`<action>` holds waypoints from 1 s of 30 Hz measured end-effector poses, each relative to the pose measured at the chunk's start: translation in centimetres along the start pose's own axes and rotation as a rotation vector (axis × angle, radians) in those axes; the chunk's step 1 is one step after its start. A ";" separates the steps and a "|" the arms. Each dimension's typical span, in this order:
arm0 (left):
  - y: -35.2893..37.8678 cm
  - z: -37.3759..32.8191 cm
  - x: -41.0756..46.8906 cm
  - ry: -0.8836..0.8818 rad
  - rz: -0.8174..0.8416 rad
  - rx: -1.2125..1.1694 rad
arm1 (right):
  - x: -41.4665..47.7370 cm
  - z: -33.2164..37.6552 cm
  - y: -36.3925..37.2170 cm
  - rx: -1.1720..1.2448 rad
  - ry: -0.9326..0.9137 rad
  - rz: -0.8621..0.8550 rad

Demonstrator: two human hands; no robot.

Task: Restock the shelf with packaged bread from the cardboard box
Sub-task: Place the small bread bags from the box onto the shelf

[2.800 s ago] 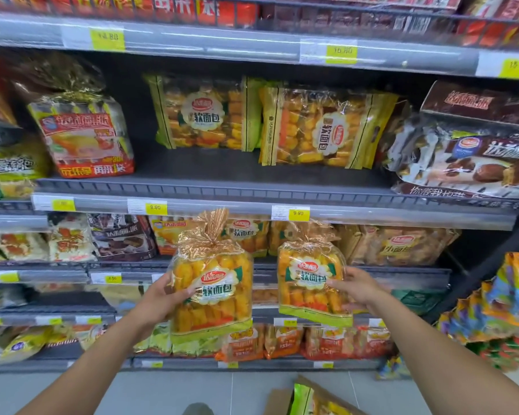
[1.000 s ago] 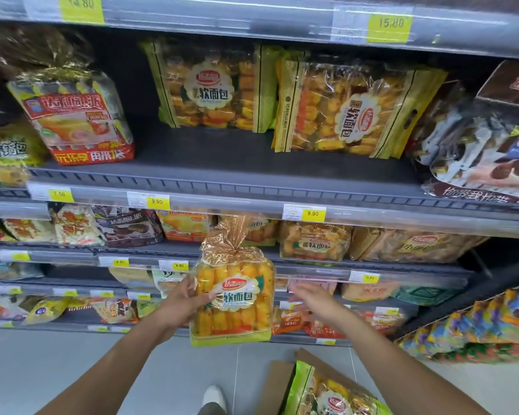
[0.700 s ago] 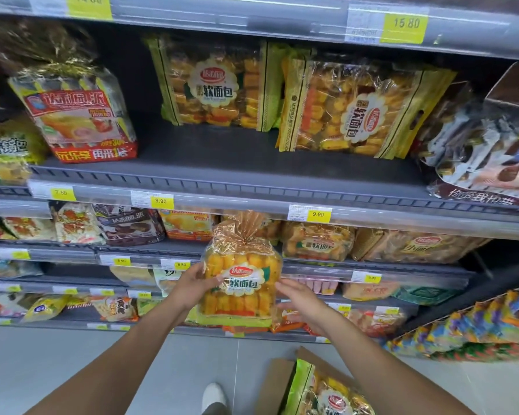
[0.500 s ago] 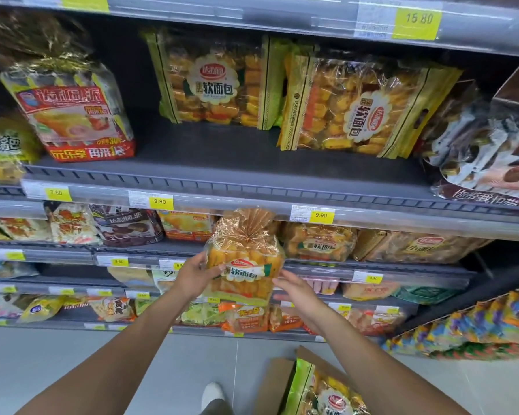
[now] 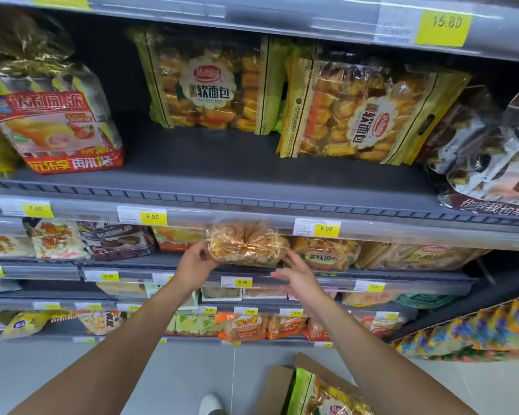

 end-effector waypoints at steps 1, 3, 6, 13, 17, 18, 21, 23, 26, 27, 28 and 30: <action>0.1 0.0 0.4 0.005 0.009 0.003 | 0.3 0.0 0.1 0.010 0.010 -0.004; 0.3 -0.1 1.1 0.002 0.025 0.027 | 0.9 0.0 0.3 0.026 0.031 -0.019; 0.4 0.3 1.7 -0.062 0.071 0.022 | 1.4 -0.1 0.6 0.010 0.057 -0.015; 0.5 0.3 2.2 -0.077 0.296 -0.107 | 1.6 -0.6 1.0 -0.014 0.208 -0.012; 0.3 1.0 3.2 -0.165 0.252 -0.182 | 2.4 -0.3 0.7 -0.021 0.224 -0.050; 0.3 1.0 3.4 -0.185 0.229 -0.175 | 2.5 -0.3 0.6 -0.013 0.240 -0.073; 0.5 0.9 4.2 -0.249 0.163 -0.130 | 3.0 0.1 0.7 0.040 0.295 -0.147; 0.5 1.2 5.0 -0.319 0.109 -0.130 | 3.4 0.5 0.7 0.034 0.311 -0.197; 0.7 1.2 5.3 -0.378 0.089 -0.101 | 3.9 0.8 0.6 -0.007 0.315 -0.255; 0.8 1.2 5.4 -0.384 0.088 -0.096 | 4.0 0.9 0.6 -0.019 0.313 -0.262; 0.9 1.3 5.5 -0.387 0.085 -0.103 | 4.0 0.9 0.6 -0.030 0.311 -0.266; 0.7 1.3 5.3 -0.401 0.073 -0.109 | 3.7 1.1 0.5 -0.019 0.311 -0.270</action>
Point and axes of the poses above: each hand's wrist, its own x-axis towards the middle knuckle, its own y-axis out of the palm, z = x × y, the point moved 7 cm from there along x, towards the middle knuckle, and after that the axes turned 2 degrees about x, right-handed, at the moved point
